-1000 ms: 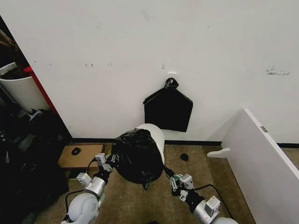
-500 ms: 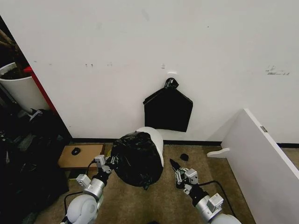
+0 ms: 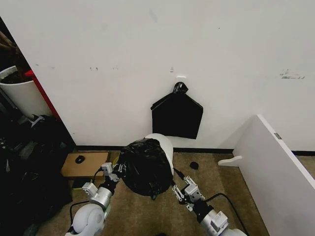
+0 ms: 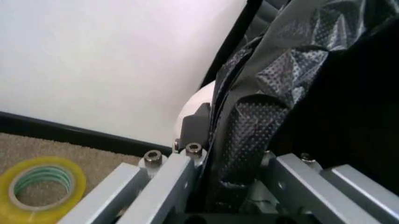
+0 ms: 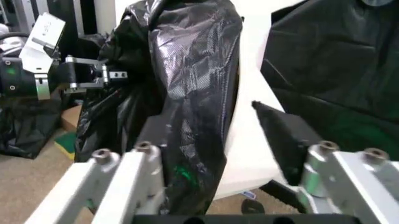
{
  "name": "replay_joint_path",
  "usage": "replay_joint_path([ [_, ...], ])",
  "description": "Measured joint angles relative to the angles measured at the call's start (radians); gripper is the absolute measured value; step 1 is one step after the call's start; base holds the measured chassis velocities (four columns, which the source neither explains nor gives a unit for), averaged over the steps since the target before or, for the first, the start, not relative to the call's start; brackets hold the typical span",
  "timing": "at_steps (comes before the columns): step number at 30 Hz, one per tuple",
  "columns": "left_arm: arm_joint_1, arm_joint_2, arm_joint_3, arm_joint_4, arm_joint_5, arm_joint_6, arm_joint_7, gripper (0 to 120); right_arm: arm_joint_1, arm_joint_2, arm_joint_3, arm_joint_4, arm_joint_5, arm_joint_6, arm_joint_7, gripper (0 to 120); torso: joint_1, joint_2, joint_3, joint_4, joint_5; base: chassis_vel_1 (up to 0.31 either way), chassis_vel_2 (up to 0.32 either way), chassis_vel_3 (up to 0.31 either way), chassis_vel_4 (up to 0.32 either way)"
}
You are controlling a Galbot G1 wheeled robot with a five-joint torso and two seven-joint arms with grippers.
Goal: Place the garbage bag over the trash bin.
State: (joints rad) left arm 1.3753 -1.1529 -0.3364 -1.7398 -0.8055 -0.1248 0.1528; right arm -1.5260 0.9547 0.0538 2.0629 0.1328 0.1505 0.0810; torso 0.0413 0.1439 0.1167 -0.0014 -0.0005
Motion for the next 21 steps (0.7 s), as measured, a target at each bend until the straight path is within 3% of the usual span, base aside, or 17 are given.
replay_joint_path([
  [3,-0.003,-0.001,0.002,0.003,0.001,0.000,0.000,0,0.004,0.001,-0.003,0.006,0.004,-0.024,0.001,62,0.000,0.000,0.000,0.0000,0.0000,0.000,0.000,0.000,0.000],
  [8,-0.007,-0.002,0.005,0.004,0.003,0.000,0.000,0,0.011,0.004,-0.005,0.006,0.007,-0.027,-0.007,70,0.000,0.000,0.000,0.0000,0.0000,0.000,0.000,0.000,0.000],
  [11,-0.007,-0.002,0.005,0.003,0.003,0.000,-0.001,0,0.013,0.005,-0.006,0.006,0.008,-0.027,-0.012,64,0.000,0.000,0.000,0.0000,0.0000,0.000,0.000,0.000,0.000],
  [17,-0.004,-0.004,0.005,0.001,0.004,0.000,-0.001,0,0.013,0.015,-0.012,0.001,0.007,0.002,-0.035,38,0.000,0.000,0.000,0.0000,0.0000,0.000,0.000,0.000,0.000],
  [21,-0.002,-0.004,0.004,-0.001,0.004,0.000,-0.001,0,0.017,0.019,-0.014,-0.006,-0.002,0.000,-0.031,36,0.000,0.000,0.000,0.0000,0.0000,0.000,0.000,0.000,0.000],
])
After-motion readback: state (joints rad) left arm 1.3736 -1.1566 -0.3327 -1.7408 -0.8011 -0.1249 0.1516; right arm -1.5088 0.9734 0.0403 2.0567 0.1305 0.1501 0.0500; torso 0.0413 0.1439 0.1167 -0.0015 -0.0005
